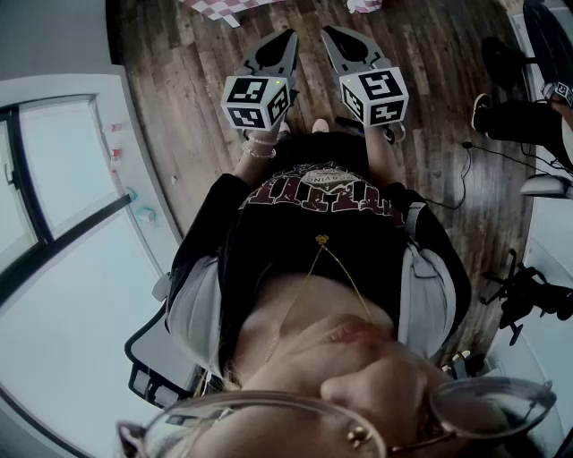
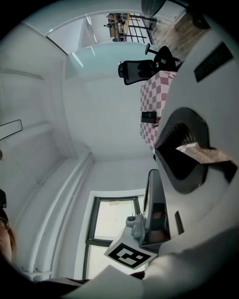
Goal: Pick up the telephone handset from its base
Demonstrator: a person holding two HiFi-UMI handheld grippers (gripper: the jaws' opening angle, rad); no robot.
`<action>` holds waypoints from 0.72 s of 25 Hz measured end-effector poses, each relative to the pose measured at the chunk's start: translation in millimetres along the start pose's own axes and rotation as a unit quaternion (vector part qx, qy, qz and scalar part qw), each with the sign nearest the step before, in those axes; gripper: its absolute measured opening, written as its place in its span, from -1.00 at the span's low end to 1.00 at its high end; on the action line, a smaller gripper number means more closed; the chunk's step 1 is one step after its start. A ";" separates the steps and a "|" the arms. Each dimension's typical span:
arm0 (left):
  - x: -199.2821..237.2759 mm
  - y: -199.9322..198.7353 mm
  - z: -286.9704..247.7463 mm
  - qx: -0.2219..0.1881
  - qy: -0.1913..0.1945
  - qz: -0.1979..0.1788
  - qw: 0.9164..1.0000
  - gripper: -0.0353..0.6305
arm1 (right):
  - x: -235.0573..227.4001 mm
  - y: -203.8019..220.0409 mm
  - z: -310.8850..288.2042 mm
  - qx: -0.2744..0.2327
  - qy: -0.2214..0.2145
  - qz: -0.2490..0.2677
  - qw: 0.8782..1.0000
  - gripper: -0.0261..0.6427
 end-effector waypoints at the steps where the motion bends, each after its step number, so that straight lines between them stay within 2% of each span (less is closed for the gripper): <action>1: -1.8 0.0 -0.1 0.000 0.000 0.000 1.000 -0.86 | -0.6 0.3 1.6 -0.001 -0.002 0.000 1.000 -0.87; 18: -26.0 4.0 -21.5 -0.005 -0.021 0.005 1.000 -0.86 | -28.2 10.6 20.5 -0.005 -0.029 0.007 1.000 -0.87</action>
Point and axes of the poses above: the fingertips, and each gripper's own axes: z backward along the fingers, x to its left, y out of its underside, the point moved 2 cm from there along z, backward along the fingers, and after that the axes turned 10 degrees about x, right-handed, at the moved point
